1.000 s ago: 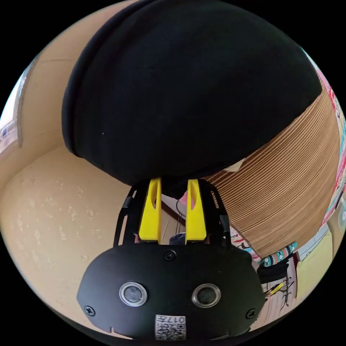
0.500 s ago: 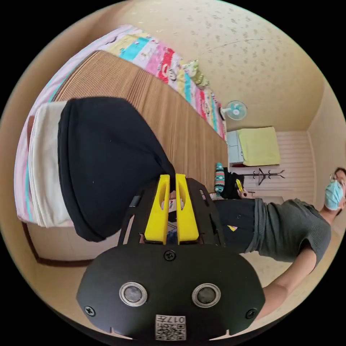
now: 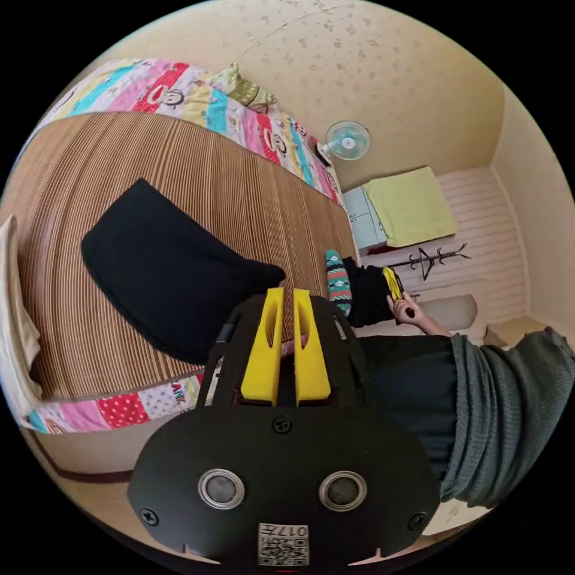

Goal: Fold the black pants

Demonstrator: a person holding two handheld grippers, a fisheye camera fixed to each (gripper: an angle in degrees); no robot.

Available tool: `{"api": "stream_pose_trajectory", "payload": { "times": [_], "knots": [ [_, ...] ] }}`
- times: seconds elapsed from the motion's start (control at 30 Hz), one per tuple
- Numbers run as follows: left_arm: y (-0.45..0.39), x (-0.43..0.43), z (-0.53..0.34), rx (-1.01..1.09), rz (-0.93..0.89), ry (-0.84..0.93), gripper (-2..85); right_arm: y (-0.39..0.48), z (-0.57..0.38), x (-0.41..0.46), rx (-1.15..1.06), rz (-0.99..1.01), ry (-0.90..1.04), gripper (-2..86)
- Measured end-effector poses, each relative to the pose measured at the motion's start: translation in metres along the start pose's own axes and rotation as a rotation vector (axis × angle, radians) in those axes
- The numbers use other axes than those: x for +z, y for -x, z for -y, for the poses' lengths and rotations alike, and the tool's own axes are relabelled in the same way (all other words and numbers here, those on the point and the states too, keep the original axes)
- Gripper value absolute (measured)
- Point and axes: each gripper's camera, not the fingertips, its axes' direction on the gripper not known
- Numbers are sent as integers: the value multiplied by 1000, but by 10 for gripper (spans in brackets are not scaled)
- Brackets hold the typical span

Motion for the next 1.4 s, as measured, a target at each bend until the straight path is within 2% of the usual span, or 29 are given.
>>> {"api": "stream_pose_trajectory", "payload": {
  "times": [0.1,0.17,0.27,0.4,0.43,0.47,0.53,0.6,0.67,0.8,0.87,0.93,1.0,1.07,1.17,1.27,1.4],
  "knots": [
    [53,-17,-28,-267,-20,-199,11,-1,-5,-23,-25,-24,-36,5],
    [108,-31,-39,-489,-76,-307,45,-4,-10,-36,-25,-30,-58,4],
    [170,-13,-18,-610,-163,-226,127,-16,-21,-52,-7,-25,-112,4],
    [213,29,22,-641,-207,-100,152,-35,-35,-53,38,-26,-140,4],
    [224,46,33,-644,-288,-86,147,-37,-39,-49,30,-25,-142,4],
    [234,64,35,-736,-397,-107,138,-37,-41,-47,22,-21,-145,3],
    [231,80,42,-802,-500,-162,132,-39,-49,-35,-23,18,-153,3],
    [194,78,73,-594,-383,-137,101,-40,-54,-22,-51,53,-128,3],
    [119,85,110,-262,-257,-12,93,-43,-61,-8,-69,64,-89,3],
    [24,127,124,119,-246,245,89,-56,-80,18,-76,11,-36,3],
    [-11,156,114,340,-320,459,74,-68,-90,27,-53,17,-50,3],
    [-12,160,103,385,-278,465,61,-84,-105,40,-34,75,-72,3],
    [14,143,95,265,-243,296,33,-92,-117,53,-32,100,-57,4],
    [87,111,75,-137,-190,9,43,-96,-128,65,-41,88,-25,4],
    [161,84,25,-570,-85,-246,85,-99,-150,82,-66,37,13,5],
    [202,88,2,-744,16,-257,93,-105,-174,98,-86,1,43,7],
    [232,127,2,-761,-138,-154,134,-114,-215,138,-97,-161,140,11]
  ]
}}
